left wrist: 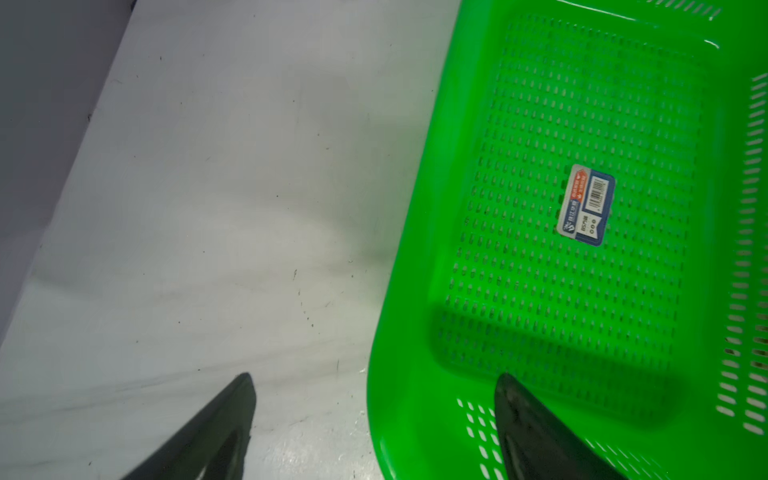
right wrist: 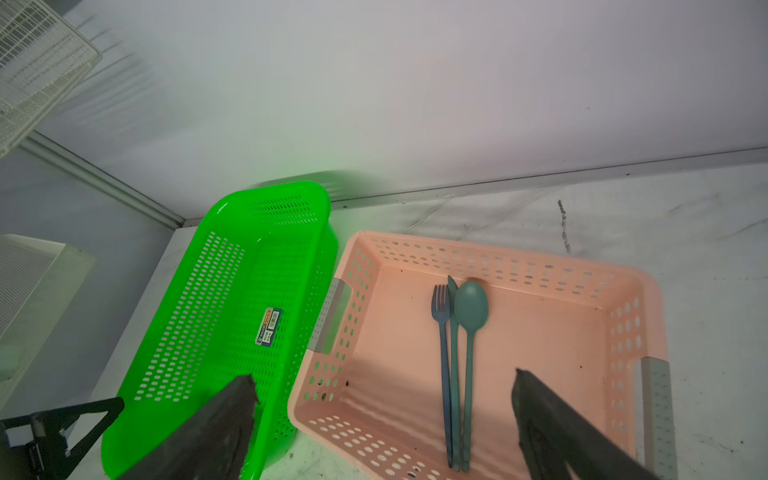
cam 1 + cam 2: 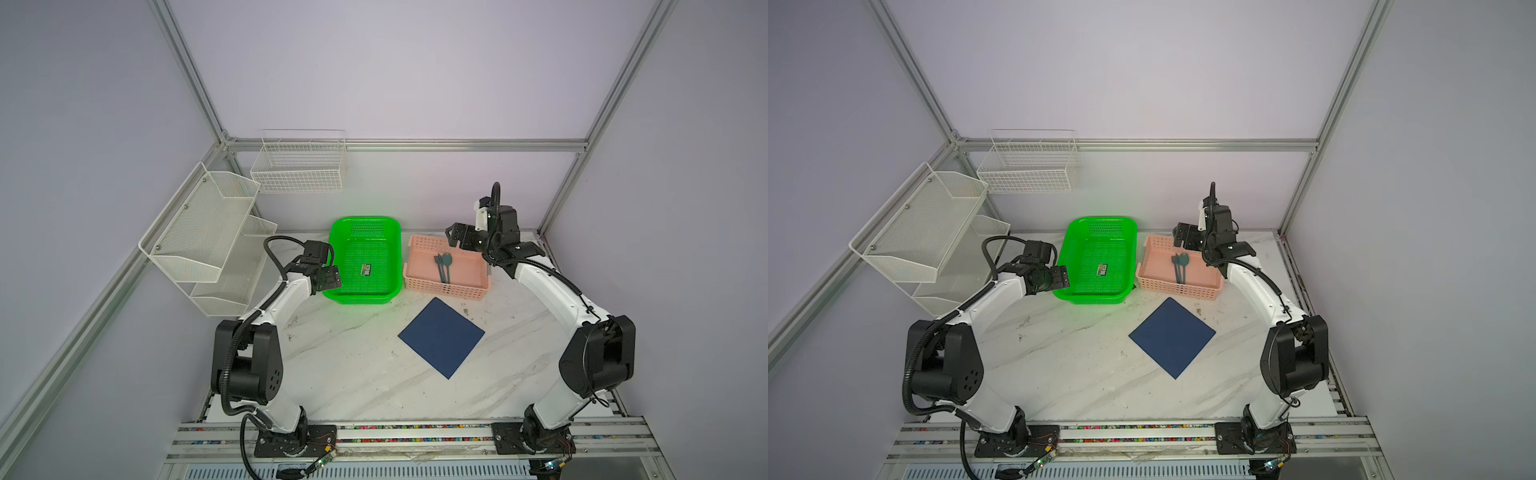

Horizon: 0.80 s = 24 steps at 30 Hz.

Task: Place the utensils on the paper napkin and roll it up
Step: 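Lower the right gripper over the teal spoon while the left gripper hovers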

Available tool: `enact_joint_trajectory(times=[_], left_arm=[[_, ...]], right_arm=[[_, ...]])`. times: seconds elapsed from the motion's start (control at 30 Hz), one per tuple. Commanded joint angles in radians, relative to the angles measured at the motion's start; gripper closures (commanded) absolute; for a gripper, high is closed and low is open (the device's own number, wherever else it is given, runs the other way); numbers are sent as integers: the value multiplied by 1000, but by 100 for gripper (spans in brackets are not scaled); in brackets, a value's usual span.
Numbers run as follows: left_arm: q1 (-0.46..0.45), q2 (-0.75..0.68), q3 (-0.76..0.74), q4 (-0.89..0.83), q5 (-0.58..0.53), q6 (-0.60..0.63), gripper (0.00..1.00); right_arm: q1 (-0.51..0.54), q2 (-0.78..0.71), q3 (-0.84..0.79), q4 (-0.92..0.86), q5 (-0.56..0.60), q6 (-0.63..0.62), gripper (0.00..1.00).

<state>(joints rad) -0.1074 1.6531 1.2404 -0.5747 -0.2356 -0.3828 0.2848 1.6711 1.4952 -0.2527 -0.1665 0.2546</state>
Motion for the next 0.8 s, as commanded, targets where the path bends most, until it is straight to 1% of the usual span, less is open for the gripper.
enact_joint_trajectory(times=[0.0, 0.07, 0.1, 0.17, 0.33, 0.43, 0.53, 0.57, 0.67, 0.77], left_arm=[[20, 22, 124, 46, 35, 1, 23], [20, 58, 144, 39, 51, -3, 29], [20, 71, 150, 38, 54, -4, 31], [21, 103, 168, 30, 72, -5, 37], [28, 154, 182, 21, 86, -34, 56], [32, 169, 184, 5, 69, -44, 67], [39, 150, 170, -7, 44, -52, 75], [44, 137, 162, -9, 37, -54, 76], [66, 88, 118, -16, 14, -53, 91], [83, 40, 72, -41, 2, -34, 92]], right_arm=[[2, 12, -5, -61, -20, -39, 3], [3, 10, -23, -50, -25, -35, 3], [3, 10, -29, -47, -25, -34, 3], [5, 10, -36, -40, -27, -32, 3], [5, 19, -23, -30, -21, -31, 3], [5, 28, -11, -28, -24, -32, 3], [5, 36, -9, -19, -28, -31, 3], [4, 39, -10, -17, -30, -31, 3], [6, 57, -9, -13, -51, -40, 3], [7, 99, 21, -46, -28, -43, 3]])
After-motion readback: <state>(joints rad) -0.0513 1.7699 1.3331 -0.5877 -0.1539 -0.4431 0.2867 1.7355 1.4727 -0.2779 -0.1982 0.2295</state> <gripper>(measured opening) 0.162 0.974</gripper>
